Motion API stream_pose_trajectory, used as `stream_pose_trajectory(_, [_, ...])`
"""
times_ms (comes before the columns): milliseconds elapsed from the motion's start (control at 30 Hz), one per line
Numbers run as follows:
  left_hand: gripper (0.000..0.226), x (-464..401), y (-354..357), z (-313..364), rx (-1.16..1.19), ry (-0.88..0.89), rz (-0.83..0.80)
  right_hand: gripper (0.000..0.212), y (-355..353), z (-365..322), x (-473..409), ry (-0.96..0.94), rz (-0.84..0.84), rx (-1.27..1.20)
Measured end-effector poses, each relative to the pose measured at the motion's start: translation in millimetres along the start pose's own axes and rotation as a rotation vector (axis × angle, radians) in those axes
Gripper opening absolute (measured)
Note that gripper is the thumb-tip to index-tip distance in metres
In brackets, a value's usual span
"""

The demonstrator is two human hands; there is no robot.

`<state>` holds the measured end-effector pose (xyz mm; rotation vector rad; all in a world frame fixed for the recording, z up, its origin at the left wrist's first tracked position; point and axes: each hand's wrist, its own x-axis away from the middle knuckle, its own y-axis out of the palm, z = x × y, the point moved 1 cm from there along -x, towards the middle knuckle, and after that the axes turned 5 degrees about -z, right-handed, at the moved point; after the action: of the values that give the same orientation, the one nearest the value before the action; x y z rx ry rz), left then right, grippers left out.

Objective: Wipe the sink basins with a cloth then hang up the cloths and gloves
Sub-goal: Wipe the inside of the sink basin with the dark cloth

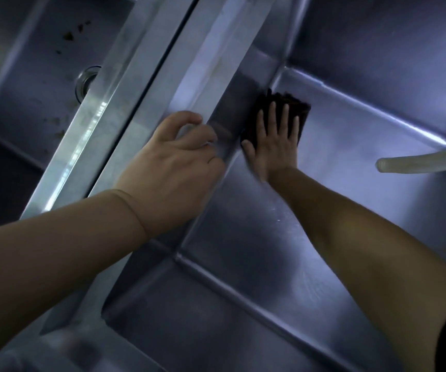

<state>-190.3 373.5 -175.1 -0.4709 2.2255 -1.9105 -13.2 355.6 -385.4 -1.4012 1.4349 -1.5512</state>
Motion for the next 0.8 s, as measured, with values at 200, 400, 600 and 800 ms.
stream_pose_trajectory(200, [0.019,0.2,-4.5,0.9,0.021,-0.002,-0.016,0.079,26.4,-60.4,78.9,-0.143,-0.069,-0.089])
stream_pose_trajectory(400, [0.019,1.7,-5.0,2.2,0.017,-0.017,-0.024,0.073,52.3,-116.2,159.3,-0.3,-0.243,-0.022])
stream_pose_trajectory(600, [0.02,2.5,-5.1,1.5,-0.002,-0.032,-0.047,0.058,60.8,-112.8,198.7,-0.63,-0.276,-0.023])
stream_pose_trajectory(800, [0.021,3.8,-7.0,4.1,-0.028,-0.044,-0.077,0.059,63.3,-84.9,214.9,-0.825,-0.262,-0.041])
